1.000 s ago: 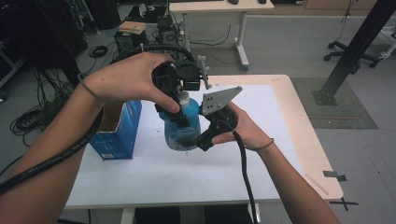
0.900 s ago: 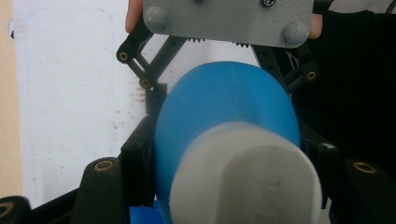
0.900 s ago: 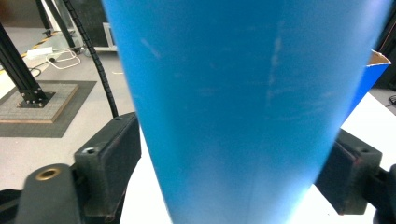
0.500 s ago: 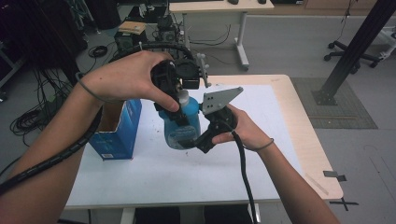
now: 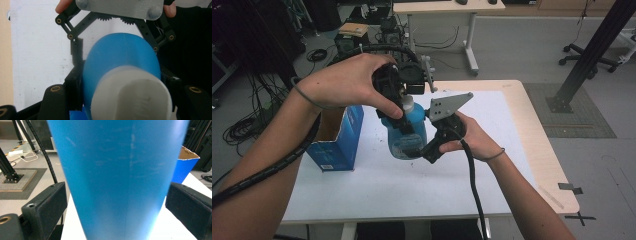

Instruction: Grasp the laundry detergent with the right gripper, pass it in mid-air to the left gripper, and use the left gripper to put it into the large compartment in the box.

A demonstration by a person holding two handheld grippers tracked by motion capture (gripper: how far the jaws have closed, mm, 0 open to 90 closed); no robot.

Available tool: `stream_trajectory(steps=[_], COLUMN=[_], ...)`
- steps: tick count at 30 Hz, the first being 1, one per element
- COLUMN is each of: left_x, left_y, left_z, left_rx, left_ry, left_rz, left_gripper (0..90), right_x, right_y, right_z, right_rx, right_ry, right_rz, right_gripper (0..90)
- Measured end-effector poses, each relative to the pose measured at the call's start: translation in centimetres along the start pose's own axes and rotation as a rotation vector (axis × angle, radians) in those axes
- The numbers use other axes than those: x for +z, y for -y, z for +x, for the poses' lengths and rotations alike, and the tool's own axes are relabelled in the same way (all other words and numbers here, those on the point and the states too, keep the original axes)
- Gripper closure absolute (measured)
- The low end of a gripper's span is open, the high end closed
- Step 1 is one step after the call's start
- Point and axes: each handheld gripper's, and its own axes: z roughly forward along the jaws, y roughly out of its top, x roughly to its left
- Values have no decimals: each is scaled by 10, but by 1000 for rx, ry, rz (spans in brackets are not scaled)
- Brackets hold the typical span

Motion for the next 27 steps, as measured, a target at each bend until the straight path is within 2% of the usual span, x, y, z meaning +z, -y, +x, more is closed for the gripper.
stream_trajectory(steps=[13, 18, 21, 22, 27], left_x=[-2, -2, -4, -4, -5], left_y=[0, 1, 1, 1, 2], left_z=[-1, -1, -1, -1, -1], left_rx=[7, 2, 1, 1, -7], left_ry=[-1, 6, 5, 5, -1], left_rz=[1, 19, 21, 21, 17], left_gripper=[379, 379, 379, 379, 379], right_x=[-3, -5, -6, -8, -9], right_y=[-1, -1, -2, -2, -1], right_z=[0, 0, 0, 0, 0], right_rx=[5, 4, 5, 15, 24], right_ry=[-5, 1, 0, 2, 1], right_rz=[12, 32, 40, 64, 78], right_gripper=[36, 36, 36, 36, 37])
